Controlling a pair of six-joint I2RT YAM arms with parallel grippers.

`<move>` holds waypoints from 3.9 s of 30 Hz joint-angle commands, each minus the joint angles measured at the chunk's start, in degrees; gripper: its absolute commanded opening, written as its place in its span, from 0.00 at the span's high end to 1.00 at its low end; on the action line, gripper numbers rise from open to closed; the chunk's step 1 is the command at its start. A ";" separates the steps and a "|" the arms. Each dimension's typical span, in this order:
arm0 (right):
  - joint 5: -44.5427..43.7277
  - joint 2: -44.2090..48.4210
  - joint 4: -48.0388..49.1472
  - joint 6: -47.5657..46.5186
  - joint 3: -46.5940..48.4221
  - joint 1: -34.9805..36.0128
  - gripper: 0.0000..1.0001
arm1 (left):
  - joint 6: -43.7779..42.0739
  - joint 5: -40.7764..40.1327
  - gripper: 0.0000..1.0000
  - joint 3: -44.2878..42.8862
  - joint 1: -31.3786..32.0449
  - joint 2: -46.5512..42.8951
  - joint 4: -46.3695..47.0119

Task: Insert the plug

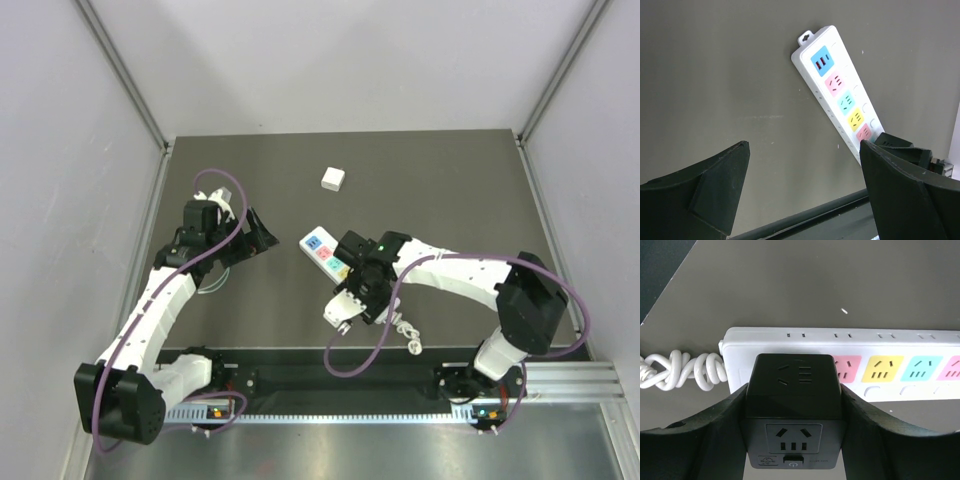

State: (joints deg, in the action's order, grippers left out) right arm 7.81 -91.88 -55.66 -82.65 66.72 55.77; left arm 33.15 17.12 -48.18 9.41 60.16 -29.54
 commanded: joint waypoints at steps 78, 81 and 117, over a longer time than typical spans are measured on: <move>-10.16 37.03 40.99 93.33 -11.87 -5.14 0.00 | -6.07 10.59 0.26 -3.13 3.67 -1.10 5.11; -21.84 40.19 38.36 102.21 -13.02 -5.40 0.00 | -10.28 1.38 0.23 -7.95 12.19 1.27 1.35; 2.47 45.03 21.21 105.42 -9.15 -60.60 0.00 | -25.15 -32.07 0.26 -36.90 54.40 45.48 -7.29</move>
State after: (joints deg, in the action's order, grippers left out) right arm 8.62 -47.88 -37.36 23.57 56.55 -4.29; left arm 9.72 -13.21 -82.96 63.72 104.44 -34.65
